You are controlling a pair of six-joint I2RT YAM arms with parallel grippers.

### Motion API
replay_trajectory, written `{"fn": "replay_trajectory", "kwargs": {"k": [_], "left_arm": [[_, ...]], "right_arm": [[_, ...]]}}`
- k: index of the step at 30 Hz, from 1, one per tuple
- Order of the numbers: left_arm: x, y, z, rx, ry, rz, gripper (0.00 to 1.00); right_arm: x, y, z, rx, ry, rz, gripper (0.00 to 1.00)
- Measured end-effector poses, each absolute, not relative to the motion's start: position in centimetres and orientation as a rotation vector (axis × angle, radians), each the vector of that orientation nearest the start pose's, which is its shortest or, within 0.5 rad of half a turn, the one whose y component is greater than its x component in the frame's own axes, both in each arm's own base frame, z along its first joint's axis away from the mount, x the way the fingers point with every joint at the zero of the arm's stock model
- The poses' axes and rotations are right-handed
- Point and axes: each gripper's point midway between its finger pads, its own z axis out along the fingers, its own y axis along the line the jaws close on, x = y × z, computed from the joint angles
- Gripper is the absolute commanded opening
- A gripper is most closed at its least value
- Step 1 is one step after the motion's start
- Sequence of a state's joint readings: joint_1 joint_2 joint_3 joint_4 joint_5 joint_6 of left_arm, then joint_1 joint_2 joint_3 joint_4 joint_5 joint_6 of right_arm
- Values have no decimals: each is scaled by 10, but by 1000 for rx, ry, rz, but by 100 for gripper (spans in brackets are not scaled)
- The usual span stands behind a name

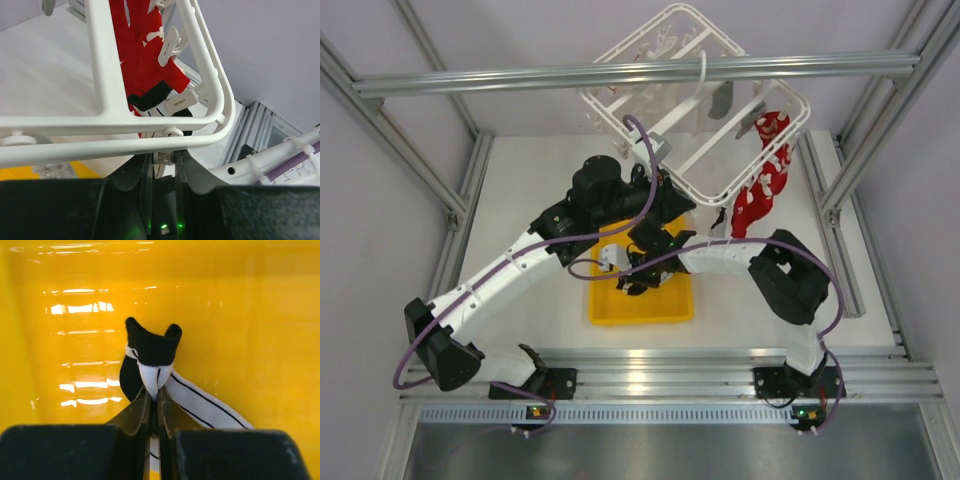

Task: Clip the socks to the hanger
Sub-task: Open the clamp at the bin, then clamp the sock onto the hanger.

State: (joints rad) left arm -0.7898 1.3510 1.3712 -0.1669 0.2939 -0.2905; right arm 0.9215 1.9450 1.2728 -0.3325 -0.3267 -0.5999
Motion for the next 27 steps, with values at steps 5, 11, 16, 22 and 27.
{"fn": "replay_trajectory", "kwargs": {"k": [5, 11, 16, 22, 27], "left_arm": [[263, -353, 361, 656, 1713, -1050, 0], [262, -353, 362, 635, 1727, -1070, 0], [262, -353, 362, 629, 1732, -1082, 0], [260, -354, 363, 608, 1747, -1117, 0], [259, -353, 364, 606, 1751, -1140, 0]], "right_arm": [[211, 342, 41, -1842, 1761, 544, 0], [187, 346, 100, -1729, 1558, 567, 0], [191, 348, 168, -1475, 1525, 596, 0], [191, 317, 246, -1110, 1475, 614, 0], [204, 285, 259, -913, 1539, 531, 0]]}}
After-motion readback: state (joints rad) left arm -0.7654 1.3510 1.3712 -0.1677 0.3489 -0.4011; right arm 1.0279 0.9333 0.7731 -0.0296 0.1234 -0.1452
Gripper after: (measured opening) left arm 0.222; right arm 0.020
